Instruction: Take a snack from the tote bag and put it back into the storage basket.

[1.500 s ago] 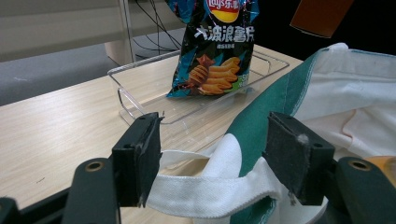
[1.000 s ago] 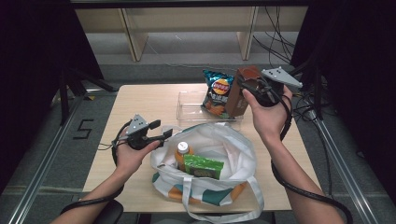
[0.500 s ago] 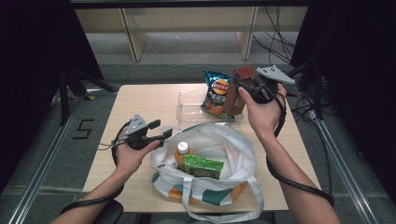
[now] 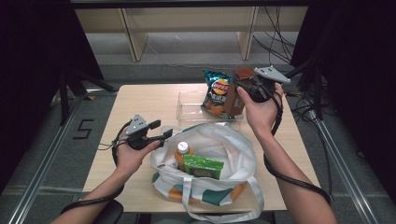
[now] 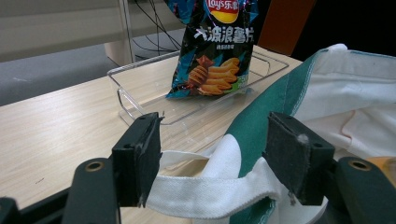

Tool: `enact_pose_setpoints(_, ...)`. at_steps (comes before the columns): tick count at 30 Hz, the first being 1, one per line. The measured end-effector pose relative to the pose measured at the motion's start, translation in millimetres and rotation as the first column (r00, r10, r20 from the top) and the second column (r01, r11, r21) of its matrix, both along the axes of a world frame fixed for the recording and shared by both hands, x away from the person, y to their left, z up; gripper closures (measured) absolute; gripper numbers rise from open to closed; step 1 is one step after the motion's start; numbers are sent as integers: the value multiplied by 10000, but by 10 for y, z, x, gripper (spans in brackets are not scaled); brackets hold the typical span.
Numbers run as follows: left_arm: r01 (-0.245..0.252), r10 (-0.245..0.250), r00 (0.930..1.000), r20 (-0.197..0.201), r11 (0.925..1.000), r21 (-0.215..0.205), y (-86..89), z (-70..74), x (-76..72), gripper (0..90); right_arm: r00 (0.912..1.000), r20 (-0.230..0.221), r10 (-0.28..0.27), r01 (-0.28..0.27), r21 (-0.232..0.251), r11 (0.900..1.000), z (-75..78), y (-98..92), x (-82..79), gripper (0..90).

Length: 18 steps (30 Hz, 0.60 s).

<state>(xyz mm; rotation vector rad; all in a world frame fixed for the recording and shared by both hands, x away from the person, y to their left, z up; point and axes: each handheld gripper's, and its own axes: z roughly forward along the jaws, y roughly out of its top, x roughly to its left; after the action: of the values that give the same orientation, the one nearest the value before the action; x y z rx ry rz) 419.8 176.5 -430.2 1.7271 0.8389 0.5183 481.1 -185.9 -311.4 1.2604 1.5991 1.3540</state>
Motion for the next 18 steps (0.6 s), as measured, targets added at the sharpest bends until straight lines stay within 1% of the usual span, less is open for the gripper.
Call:
enact_pose_setpoints(1, 1, -1, 10000, 2, 10000, 1, 0, 0, 0, 355, 9999, -146, -83, 85, 153, 9998, -1, 15, -4, 392)
enact_pose_setpoints(3, 2, -2, 10000, 0, 10000, 15, 2, 0, 1, 355, 9999, -84, -75, 75, 65, 10000, -15, 14, 25, 392)
enact_pose_setpoints(5, -8, 8, 10000, -4, 10000, 13, 4, -2, 2, 355, 9998, -121, -125, 125, 33, 9999, -20, 23, 36, 392)
enact_pose_setpoints(6, -18, 18, 10000, -10, 10000, 12, 5, -2, 1, 355, 9998, -133, -165, 166, 88, 9998, -27, 35, 40, 392)
enact_pose_setpoints(8, 28, -28, 10000, 11, 10000, -53, 5, -4, 6, 355, 9998, -80, -175, 174, -42, 9998, -40, 38, 55, 392)
enact_pose_setpoints(9, 31, -31, 10000, 13, 10000, -66, 5, -4, 6, 355, 9998, -111, -178, 178, -5, 9998, -45, 43, 61, 392)
enact_pose_setpoints(10, 38, -38, 10000, 20, 10000, -59, 5, -4, 6, 355, 9998, -80, -169, 168, -117, 9998, -47, 37, 74, 392)
enact_pose_setpoints(11, 35, -35, 10000, 15, 10000, -63, 5, -4, 6, 355, 9997, -154, -178, 177, -26, 9998, -49, 46, 75, 392)
enact_pose_setpoints(13, 38, -38, 10000, 18, 10000, -62, 5, -3, 5, 355, 9996, -160, -243, 243, -2, 9997, -52, 59, 84, 392)
enact_pose_setpoints(14, 1, -1, 10000, 9, 10000, 21, 8, 2, 0, 355, 9996, -128, -240, 239, -72, 9997, -55, 61, 92, 392)
enact_pose_setpoints(16, -18, 18, 10000, -6, 10000, -7, 7, 2, 0, 355, 9997, -85, -220, 218, -194, 9996, -63, 63, 111, 392)
enact_pose_setpoints(17, -23, 23, 10000, -4, 10000, -9, 7, 2, 0, 355, 9996, -142, -264, 262, -144, 9996, -66, 67, 113, 392)
enact_pose_setpoints(18, 11, -11, 10000, 14, 10000, -31, 7, 0, 3, 355, 9997, -68, -226, 224, -246, 9994, -72, 59, 126, 392)
